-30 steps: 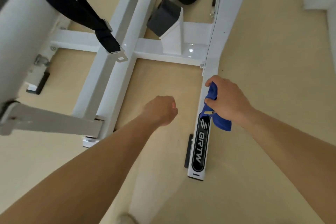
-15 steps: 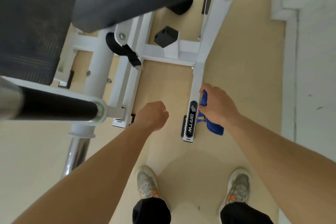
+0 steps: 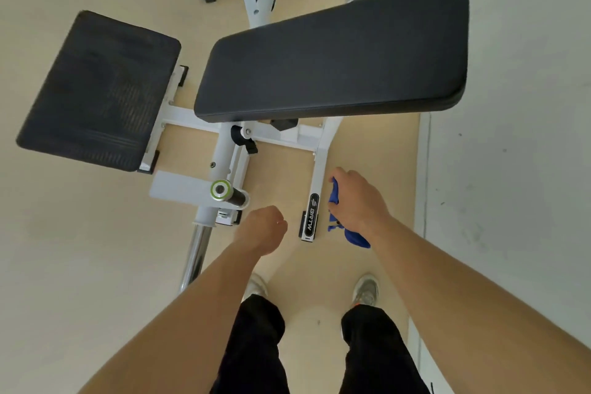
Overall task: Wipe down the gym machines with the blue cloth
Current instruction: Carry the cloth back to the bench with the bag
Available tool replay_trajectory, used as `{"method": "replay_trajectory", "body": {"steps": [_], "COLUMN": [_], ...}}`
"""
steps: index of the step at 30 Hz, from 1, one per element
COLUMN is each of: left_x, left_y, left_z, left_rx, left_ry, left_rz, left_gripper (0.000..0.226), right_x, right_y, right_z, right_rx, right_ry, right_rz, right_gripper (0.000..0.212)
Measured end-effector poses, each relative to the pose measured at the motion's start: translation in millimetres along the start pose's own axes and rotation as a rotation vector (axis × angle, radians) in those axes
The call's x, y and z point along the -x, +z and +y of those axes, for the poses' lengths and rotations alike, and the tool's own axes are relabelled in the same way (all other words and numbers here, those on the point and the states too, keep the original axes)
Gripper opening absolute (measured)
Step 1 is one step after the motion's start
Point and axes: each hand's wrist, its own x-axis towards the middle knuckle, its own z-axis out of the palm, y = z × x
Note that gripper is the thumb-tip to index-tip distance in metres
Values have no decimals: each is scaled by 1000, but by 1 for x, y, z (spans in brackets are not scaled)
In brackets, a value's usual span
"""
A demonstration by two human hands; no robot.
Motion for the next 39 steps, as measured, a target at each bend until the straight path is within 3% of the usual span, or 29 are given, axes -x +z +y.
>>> {"method": "replay_trajectory", "body": {"steps": [3,7,12,18,23,28,39], "left_x": [54,121,200,294,362,410,489], "left_y": [-39,-83,-113,-128,-133,-145,-200], "left_z": [5,-5,-45,-119,-199,-297,-509], "left_rx": [-8,-62,24,178,332,320,311], "left_ry": [4,-42,-266,-452,-588,-639,-657], "left_rz": [1,58,207,274,401,420,441], "left_gripper": [22,24,26,20,27,28,32], "right_x": [37,73,102,130,166,199,241], "right_y": [-29,-53,-62,-56,-23,33,156], "right_z": [-38,-92,-160,-246,-334,-423,-622], "right_rx": [13,79,164,367,406,446,377], "right_ry": [-29,-215,-506,-745,-884,-973,-970], "right_rz": [-4,-82,-154,-254,-267,-278,-326], "right_gripper": [40,43,45,48,53,58,62]}}
